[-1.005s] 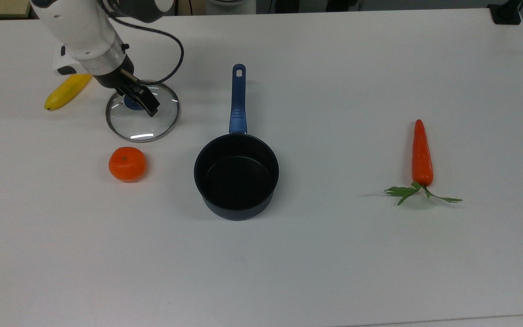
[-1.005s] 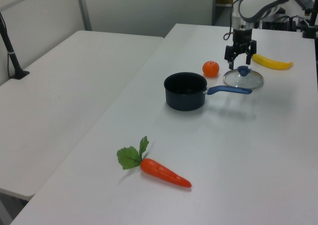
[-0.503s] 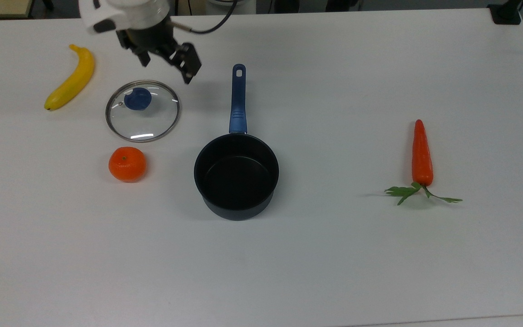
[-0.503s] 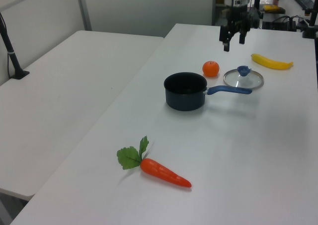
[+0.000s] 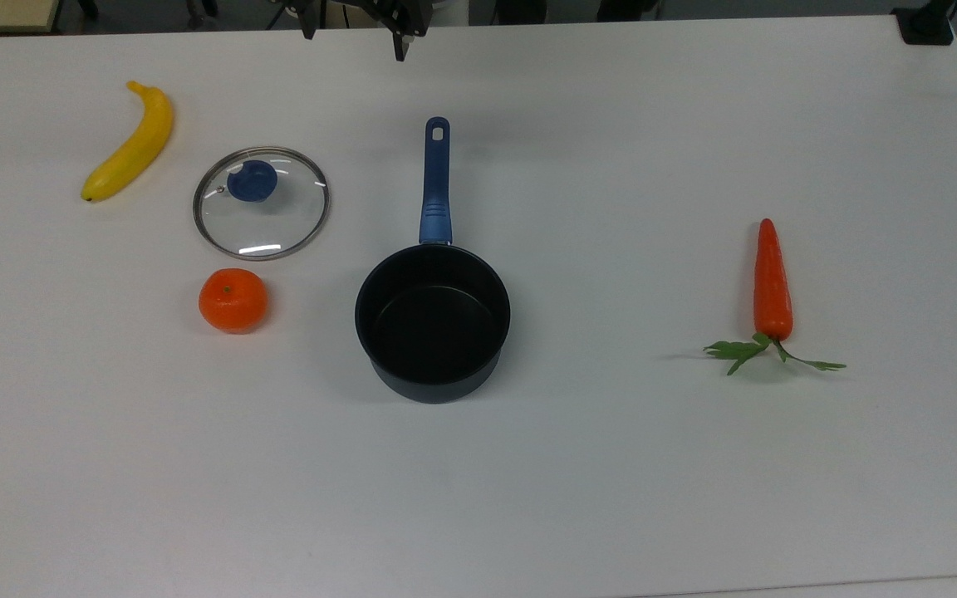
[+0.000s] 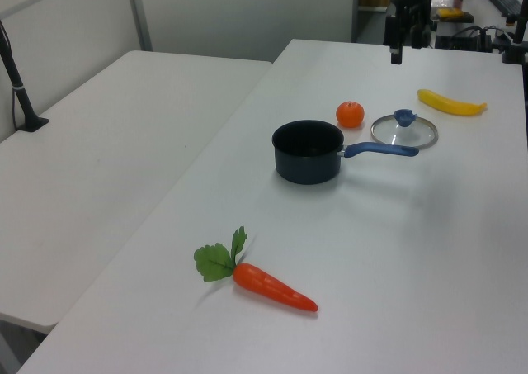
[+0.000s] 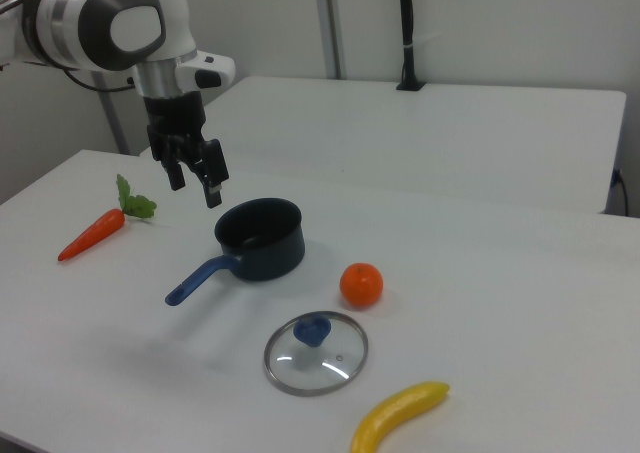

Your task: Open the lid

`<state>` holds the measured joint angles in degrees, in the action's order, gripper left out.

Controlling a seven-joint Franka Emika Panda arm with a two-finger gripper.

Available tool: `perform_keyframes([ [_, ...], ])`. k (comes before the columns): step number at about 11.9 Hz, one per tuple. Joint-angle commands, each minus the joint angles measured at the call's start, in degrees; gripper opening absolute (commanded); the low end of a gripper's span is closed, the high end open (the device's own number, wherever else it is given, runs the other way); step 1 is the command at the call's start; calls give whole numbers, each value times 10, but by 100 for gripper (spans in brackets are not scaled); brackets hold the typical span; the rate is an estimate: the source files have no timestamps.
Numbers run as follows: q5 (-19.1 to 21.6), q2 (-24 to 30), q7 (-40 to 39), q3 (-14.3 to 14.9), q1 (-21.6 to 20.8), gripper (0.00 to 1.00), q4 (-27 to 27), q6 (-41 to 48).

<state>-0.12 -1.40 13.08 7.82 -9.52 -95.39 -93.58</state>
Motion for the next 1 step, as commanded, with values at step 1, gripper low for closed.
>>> perform_keyframes([
  [1, -7, 14, -14, 5, -5, 100, -8, 10],
])
